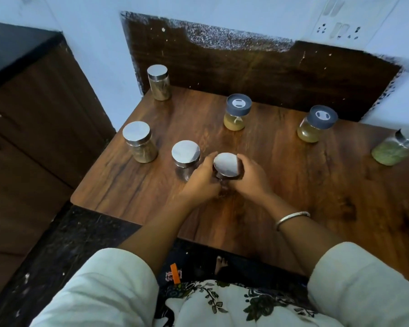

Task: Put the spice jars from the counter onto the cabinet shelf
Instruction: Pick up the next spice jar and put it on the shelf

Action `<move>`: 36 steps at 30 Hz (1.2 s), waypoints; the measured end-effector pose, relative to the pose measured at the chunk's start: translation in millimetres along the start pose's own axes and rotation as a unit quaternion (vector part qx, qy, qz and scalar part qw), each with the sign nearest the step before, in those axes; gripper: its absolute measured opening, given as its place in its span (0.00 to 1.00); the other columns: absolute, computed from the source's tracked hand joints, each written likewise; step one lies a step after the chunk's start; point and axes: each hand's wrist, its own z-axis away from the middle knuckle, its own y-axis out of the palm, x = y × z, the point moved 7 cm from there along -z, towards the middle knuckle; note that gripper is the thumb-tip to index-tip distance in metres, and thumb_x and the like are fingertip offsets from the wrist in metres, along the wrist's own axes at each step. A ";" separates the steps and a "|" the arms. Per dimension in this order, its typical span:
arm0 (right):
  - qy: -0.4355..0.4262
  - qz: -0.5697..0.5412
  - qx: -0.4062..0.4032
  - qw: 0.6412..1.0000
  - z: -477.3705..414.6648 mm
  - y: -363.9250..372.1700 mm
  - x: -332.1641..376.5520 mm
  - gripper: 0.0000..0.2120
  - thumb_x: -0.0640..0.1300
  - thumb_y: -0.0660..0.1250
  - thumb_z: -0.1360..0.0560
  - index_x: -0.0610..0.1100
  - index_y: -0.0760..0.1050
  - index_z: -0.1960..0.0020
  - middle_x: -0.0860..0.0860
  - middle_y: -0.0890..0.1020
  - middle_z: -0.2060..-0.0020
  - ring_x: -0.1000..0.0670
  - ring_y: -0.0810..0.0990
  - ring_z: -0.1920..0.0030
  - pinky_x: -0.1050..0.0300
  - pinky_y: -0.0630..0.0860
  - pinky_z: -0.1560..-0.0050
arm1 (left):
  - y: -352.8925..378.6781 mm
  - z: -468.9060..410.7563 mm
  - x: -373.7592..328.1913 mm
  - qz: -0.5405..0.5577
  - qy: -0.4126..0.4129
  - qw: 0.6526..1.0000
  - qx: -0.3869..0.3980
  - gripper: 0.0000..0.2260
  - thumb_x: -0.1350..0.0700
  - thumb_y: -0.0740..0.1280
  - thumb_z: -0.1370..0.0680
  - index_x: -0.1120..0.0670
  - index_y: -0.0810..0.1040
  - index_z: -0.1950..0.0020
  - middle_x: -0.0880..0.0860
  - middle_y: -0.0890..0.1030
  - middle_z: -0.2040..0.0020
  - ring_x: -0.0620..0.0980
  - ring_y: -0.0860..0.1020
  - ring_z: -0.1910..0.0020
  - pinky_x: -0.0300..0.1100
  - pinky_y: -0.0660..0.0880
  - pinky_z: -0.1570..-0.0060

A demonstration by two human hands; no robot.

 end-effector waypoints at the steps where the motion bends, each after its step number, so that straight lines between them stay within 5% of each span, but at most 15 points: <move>1: 0.013 -0.035 -0.028 0.999 1.4 -7.5 1.2 0.37 0.52 0.78 0.38 0.46 0.69 0.33 0.47 0.75 0.38 0.48 0.74 0.40 0.58 0.72 0.46 | -3.3 -0.1 -0.4 0.009 0.006 1.000 -0.007 0.36 0.62 0.68 0.29 0.52 0.55 0.26 0.54 0.68 0.29 0.53 0.68 0.31 0.49 0.68 0.32; 6: 0.071 -0.251 -0.080 0.962 7.0 -29.1 18.0 0.31 0.44 0.79 0.39 0.47 0.70 0.40 0.46 0.75 0.41 0.50 0.78 0.45 0.58 0.78 0.48 | -5.2 5.6 -12.9 0.065 0.075 0.995 -0.005 0.49 0.58 0.76 0.35 0.49 0.47 0.24 0.54 0.64 0.28 0.52 0.66 0.30 0.47 0.67 0.32; 8: 0.063 -0.275 -0.088 0.955 9.3 -32.1 30.4 0.31 0.44 0.79 0.38 0.47 0.68 0.40 0.45 0.75 0.41 0.51 0.78 0.46 0.60 0.78 0.51 | -1.0 8.6 -18.9 0.112 0.078 0.991 -0.007 0.55 0.58 0.77 0.37 0.47 0.40 0.24 0.56 0.61 0.26 0.57 0.67 0.30 0.54 0.70 0.35; 10: 0.049 -0.273 -0.088 0.957 12.2 -32.5 40.5 0.31 0.46 0.78 0.37 0.48 0.68 0.38 0.46 0.74 0.40 0.51 0.77 0.44 0.58 0.79 0.49 | -3.6 9.0 -22.1 0.129 0.089 0.987 -0.030 0.57 0.59 0.78 0.36 0.48 0.36 0.25 0.55 0.59 0.25 0.55 0.67 0.30 0.49 0.72 0.35; 13: 0.019 -0.306 -0.064 0.950 14.3 -33.9 46.8 0.28 0.45 0.74 0.32 0.45 0.68 0.35 0.49 0.77 0.43 0.53 0.78 0.45 0.62 0.78 0.51 | -17.2 9.1 -24.5 0.164 0.099 0.980 -0.045 0.54 0.62 0.76 0.33 0.52 0.36 0.24 0.47 0.63 0.32 0.41 0.71 0.36 0.28 0.71 0.42; 15: 0.031 -0.334 -0.021 0.942 14.5 -31.8 42.9 0.27 0.46 0.71 0.29 0.45 0.67 0.32 0.49 0.78 0.44 0.52 0.79 0.46 0.61 0.77 0.52 | -23.8 8.7 -24.4 0.237 0.085 0.967 -0.025 0.49 0.66 0.72 0.30 0.53 0.38 0.24 0.50 0.66 0.33 0.40 0.74 0.40 0.33 0.73 0.43; 18: 0.094 -0.358 0.087 0.925 19.0 -14.2 33.8 0.27 0.58 0.67 0.29 0.52 0.67 0.33 0.48 0.78 0.44 0.45 0.79 0.43 0.49 0.78 0.49 | -29.9 11.3 -28.7 0.354 0.056 0.934 -0.004 0.42 0.67 0.66 0.26 0.50 0.40 0.24 0.58 0.64 0.28 0.54 0.71 0.34 0.49 0.73 0.37; 22: 0.125 -0.469 0.142 0.863 25.3 2.0 40.5 0.20 0.58 0.68 0.32 0.53 0.74 0.42 0.45 0.80 0.46 0.42 0.80 0.45 0.41 0.79 0.49 | -30.1 13.1 -29.8 0.399 0.044 0.915 0.034 0.35 0.67 0.60 0.23 0.51 0.43 0.23 0.56 0.68 0.30 0.52 0.73 0.36 0.45 0.74 0.39; 27: 0.084 -0.386 0.008 0.919 19.7 -16.7 44.5 0.21 0.51 0.70 0.28 0.49 0.71 0.37 0.48 0.81 0.45 0.47 0.81 0.45 0.50 0.79 0.48 | -38.2 16.1 -23.9 0.304 0.063 0.950 -0.014 0.32 0.66 0.58 0.20 0.50 0.45 0.23 0.58 0.76 0.49 0.51 0.77 0.52 0.45 0.76 0.51; 31: 0.026 -0.301 -0.046 0.952 21.6 -26.6 57.0 0.23 0.55 0.69 0.28 0.50 0.70 0.36 0.55 0.79 0.48 0.58 0.79 0.51 0.70 0.76 0.60 | -33.8 18.7 -33.0 0.284 0.080 0.955 0.024 0.48 0.66 0.68 0.26 0.47 0.31 0.26 0.57 0.62 0.27 0.50 0.72 0.34 0.49 0.72 0.37; 36: 0.009 -0.324 -0.056 0.944 23.5 -32.1 58.0 0.20 0.55 0.62 0.23 0.49 0.69 0.34 0.55 0.78 0.45 0.58 0.78 0.46 0.68 0.76 0.56 | -36.5 18.1 -34.8 0.317 0.076 0.945 0.024 0.51 0.64 0.71 0.28 0.47 0.32 0.26 0.53 0.57 0.25 0.48 0.66 0.30 0.41 0.71 0.36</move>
